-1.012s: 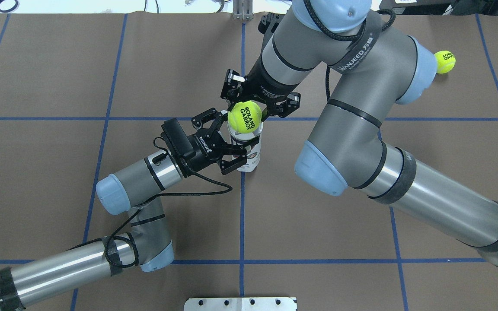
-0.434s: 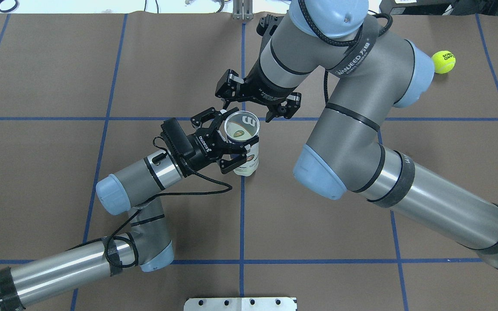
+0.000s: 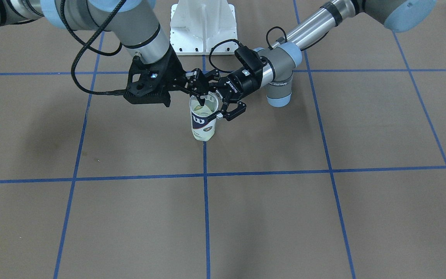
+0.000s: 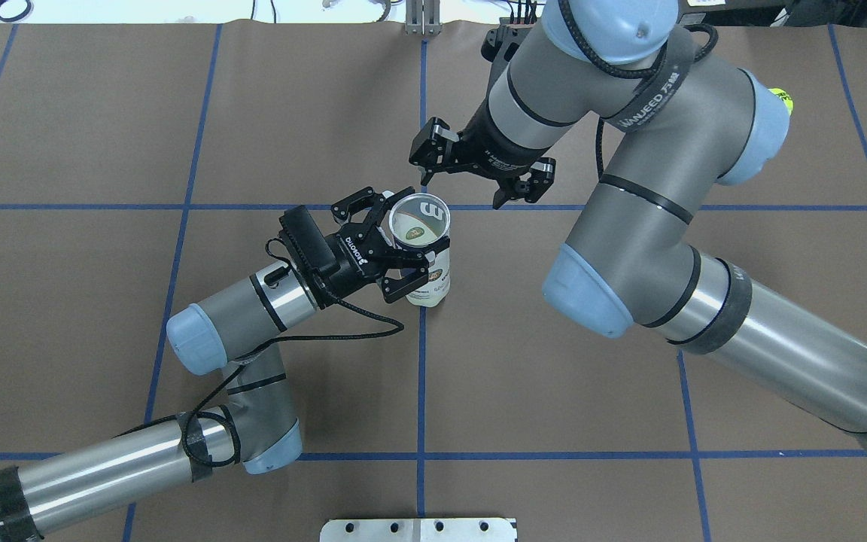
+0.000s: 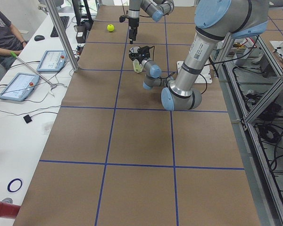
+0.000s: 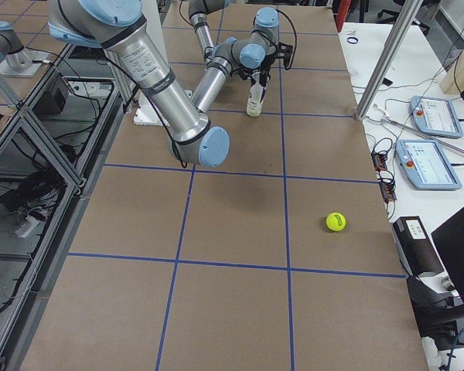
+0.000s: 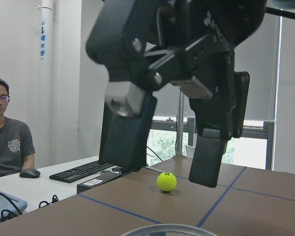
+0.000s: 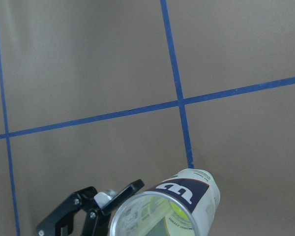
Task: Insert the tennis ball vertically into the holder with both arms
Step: 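Move the right gripper away toward the farther tennis ball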
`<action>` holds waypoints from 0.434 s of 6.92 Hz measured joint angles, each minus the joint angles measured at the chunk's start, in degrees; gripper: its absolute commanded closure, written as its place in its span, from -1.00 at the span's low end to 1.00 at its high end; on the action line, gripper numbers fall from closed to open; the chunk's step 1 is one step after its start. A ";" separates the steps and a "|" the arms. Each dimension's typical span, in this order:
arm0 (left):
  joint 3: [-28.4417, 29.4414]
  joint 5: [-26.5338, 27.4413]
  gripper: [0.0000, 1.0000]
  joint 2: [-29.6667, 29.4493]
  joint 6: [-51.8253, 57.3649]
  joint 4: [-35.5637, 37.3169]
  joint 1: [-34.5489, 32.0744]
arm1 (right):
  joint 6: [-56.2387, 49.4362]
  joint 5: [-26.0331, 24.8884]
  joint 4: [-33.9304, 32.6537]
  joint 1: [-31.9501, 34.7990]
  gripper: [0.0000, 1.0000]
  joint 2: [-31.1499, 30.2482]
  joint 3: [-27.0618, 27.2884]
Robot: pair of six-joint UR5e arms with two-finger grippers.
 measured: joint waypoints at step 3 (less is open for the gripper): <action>-0.26 0.00 -0.77 -0.04 0.00 -0.14 0.00 | -17.65 3.74 -0.02 10.42 -0.99 -11.52 -0.12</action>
